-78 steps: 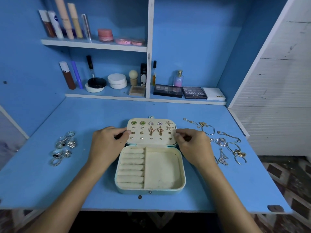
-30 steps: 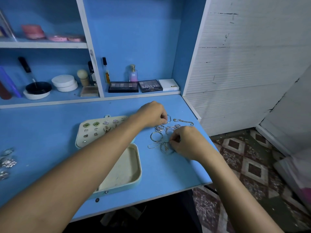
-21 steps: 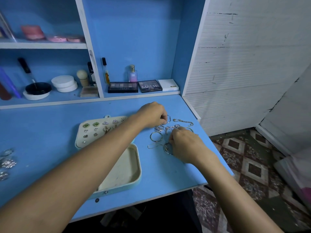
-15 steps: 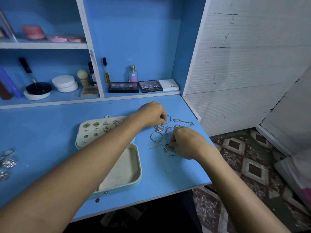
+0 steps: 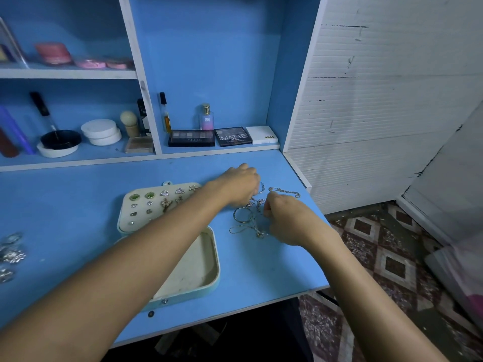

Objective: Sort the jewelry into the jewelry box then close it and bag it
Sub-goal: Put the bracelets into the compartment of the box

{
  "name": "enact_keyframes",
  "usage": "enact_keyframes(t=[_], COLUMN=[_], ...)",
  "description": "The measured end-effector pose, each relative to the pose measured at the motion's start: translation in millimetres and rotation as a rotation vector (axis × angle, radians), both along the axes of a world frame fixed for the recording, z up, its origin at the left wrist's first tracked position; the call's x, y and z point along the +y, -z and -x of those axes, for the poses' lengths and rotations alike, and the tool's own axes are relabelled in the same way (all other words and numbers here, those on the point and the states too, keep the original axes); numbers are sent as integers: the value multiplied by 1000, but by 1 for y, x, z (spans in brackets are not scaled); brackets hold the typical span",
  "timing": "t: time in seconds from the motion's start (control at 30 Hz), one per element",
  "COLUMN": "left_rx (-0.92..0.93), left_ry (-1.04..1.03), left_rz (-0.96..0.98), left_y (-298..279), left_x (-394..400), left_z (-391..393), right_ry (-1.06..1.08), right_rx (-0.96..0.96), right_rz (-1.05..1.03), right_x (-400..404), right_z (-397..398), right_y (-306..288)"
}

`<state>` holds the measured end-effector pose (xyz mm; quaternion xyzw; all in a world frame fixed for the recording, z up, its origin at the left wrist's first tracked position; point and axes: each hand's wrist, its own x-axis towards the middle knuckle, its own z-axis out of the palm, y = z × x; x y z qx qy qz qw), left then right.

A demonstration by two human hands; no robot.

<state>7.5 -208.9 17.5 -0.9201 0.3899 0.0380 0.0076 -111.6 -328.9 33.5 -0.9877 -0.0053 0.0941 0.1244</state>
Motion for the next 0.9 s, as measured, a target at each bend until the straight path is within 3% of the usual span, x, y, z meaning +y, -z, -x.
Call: enact_keyframes(t=[0.5, 0.9], left_rx=[471, 677], left_ry=[-324, -425], left_rz=[743, 1011], left_y=[-26, -38], left_x=[39, 81], left_z=[11, 50], right_ry=[354, 313], right_rx=[-451, -648], right_rz=[-768, -730], right_x=[3, 43], right_z=[-16, -21], right_y=[1, 5])
